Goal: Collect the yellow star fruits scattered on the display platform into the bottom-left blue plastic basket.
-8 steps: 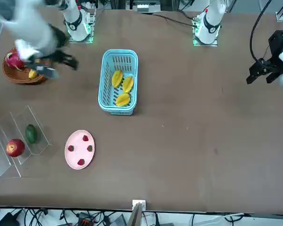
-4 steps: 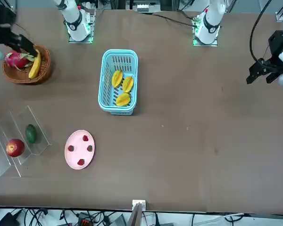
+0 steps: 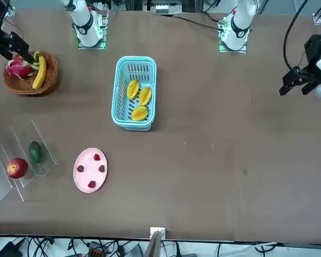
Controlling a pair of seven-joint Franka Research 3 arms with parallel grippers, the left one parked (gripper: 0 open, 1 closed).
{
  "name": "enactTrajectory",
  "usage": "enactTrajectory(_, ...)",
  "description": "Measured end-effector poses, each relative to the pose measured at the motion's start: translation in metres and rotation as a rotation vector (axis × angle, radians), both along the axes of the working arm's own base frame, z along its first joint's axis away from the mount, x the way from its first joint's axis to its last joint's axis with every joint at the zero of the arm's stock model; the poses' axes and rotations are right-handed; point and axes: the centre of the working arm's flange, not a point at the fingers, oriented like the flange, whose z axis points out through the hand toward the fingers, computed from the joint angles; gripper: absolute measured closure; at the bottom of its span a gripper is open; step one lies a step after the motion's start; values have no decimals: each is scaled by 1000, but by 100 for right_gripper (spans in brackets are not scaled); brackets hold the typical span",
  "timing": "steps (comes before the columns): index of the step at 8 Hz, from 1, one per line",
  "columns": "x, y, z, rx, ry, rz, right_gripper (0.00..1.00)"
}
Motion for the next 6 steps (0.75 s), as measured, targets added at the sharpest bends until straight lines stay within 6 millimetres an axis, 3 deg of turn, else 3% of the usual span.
enactTrajectory(4, 34, 25, -14, -36, 19, 33, 0)
enactTrajectory(6, 39, 32, -19, -52, 28, 44, 0)
